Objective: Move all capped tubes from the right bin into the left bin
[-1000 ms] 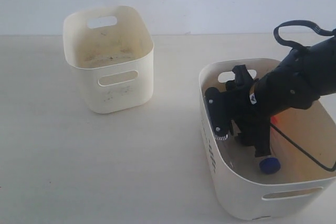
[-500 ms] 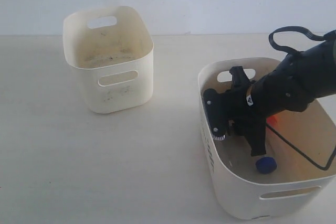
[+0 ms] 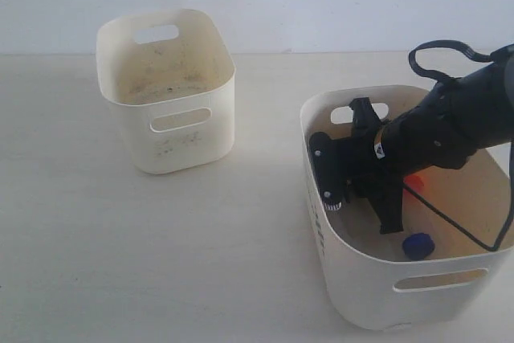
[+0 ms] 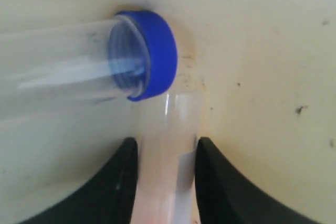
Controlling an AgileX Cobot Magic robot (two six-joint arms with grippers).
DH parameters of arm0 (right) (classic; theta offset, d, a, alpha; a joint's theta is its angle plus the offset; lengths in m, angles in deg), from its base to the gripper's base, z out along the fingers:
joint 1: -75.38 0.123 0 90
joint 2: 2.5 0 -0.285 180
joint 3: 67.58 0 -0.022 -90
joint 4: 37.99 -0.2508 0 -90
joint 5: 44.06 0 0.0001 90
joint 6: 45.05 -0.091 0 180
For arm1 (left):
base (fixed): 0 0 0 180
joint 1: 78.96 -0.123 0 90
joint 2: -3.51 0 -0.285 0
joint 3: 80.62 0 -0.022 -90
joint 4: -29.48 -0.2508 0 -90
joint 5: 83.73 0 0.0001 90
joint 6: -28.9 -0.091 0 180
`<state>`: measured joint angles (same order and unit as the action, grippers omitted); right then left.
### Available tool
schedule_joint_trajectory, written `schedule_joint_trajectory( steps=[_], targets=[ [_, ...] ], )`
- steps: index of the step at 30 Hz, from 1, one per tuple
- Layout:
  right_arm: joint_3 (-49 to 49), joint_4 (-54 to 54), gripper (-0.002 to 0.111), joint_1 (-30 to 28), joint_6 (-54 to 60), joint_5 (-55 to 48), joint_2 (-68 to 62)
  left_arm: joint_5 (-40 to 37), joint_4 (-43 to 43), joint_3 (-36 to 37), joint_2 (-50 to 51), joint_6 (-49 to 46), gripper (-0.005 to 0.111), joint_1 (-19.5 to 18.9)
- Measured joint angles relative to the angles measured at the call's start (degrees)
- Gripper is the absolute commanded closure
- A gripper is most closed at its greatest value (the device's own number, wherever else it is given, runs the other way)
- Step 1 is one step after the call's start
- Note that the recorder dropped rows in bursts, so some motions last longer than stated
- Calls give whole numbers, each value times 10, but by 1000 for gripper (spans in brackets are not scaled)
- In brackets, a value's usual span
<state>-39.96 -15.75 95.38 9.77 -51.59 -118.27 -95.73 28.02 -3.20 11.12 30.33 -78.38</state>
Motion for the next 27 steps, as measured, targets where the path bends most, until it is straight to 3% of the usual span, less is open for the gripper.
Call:
schedule_joint_trajectory(
  steps=[27],
  targets=[
    [10,12,108,0,-20,-118,147,0,0,0,0,0,102,0]
  ],
)
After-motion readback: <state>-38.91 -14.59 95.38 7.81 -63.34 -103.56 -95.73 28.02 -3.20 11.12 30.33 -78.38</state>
